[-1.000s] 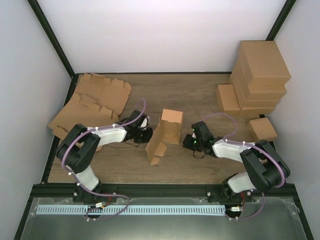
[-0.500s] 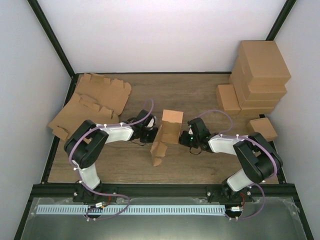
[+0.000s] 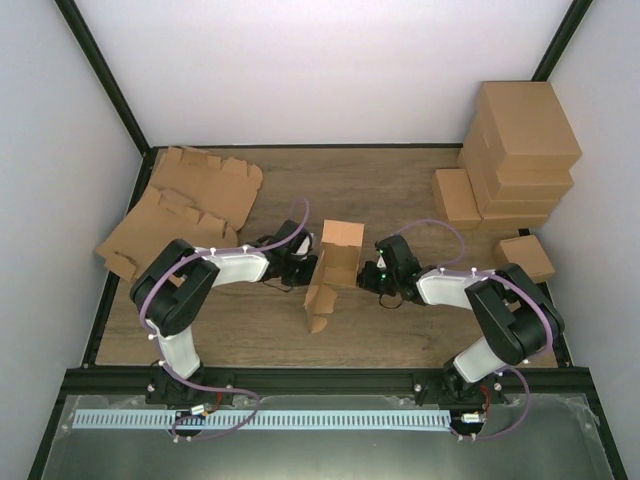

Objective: Fold the paper box

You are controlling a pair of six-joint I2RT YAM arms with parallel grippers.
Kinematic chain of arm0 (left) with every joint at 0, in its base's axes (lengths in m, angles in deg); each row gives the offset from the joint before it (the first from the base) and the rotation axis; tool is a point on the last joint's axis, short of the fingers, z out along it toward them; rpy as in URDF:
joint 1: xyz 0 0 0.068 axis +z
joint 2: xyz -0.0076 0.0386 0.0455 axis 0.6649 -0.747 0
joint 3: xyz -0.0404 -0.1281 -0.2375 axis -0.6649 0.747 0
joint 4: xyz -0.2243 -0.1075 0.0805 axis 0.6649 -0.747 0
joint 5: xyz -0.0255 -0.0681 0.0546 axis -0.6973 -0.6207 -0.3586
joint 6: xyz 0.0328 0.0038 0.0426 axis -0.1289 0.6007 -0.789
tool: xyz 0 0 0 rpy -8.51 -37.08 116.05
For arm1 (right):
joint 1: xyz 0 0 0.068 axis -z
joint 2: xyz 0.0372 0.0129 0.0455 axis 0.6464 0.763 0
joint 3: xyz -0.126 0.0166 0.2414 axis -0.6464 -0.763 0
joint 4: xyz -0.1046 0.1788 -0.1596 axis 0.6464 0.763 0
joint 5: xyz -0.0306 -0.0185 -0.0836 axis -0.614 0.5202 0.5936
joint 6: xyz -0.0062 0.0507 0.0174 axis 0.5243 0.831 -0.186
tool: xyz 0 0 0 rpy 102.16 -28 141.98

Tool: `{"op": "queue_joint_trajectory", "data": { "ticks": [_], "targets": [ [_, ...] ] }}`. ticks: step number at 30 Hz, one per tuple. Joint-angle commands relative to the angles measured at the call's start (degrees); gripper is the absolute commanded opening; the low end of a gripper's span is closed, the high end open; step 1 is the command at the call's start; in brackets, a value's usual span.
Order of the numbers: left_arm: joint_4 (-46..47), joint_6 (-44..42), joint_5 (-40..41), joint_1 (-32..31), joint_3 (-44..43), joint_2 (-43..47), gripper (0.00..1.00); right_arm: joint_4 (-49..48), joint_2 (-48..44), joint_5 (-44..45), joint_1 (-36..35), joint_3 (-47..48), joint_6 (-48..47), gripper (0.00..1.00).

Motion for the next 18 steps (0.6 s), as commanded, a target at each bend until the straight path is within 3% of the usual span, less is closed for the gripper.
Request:
{"op": "queue_joint_trajectory", "data": {
  "ticks": [1,7,18],
  "targets": [
    [-1.8,-0.9,2.4,-1.4,-0.9,0.0,0.04,3.4,-0.8,1.8,-0.4,0.6,-0.5,0.01],
    [-8.5,-3.6,9.2,-1.0,-1.0,4.6,0.08,8.7,-6.4,7.1,-0.3,0.6,-2.0,0.01],
    [-15.0,-5.1,14.0,3.0,4.4,20.1,0.14,19.2,-19.9,11.1,-0.3,4.2,-6.5,0.01]
  ]
}}
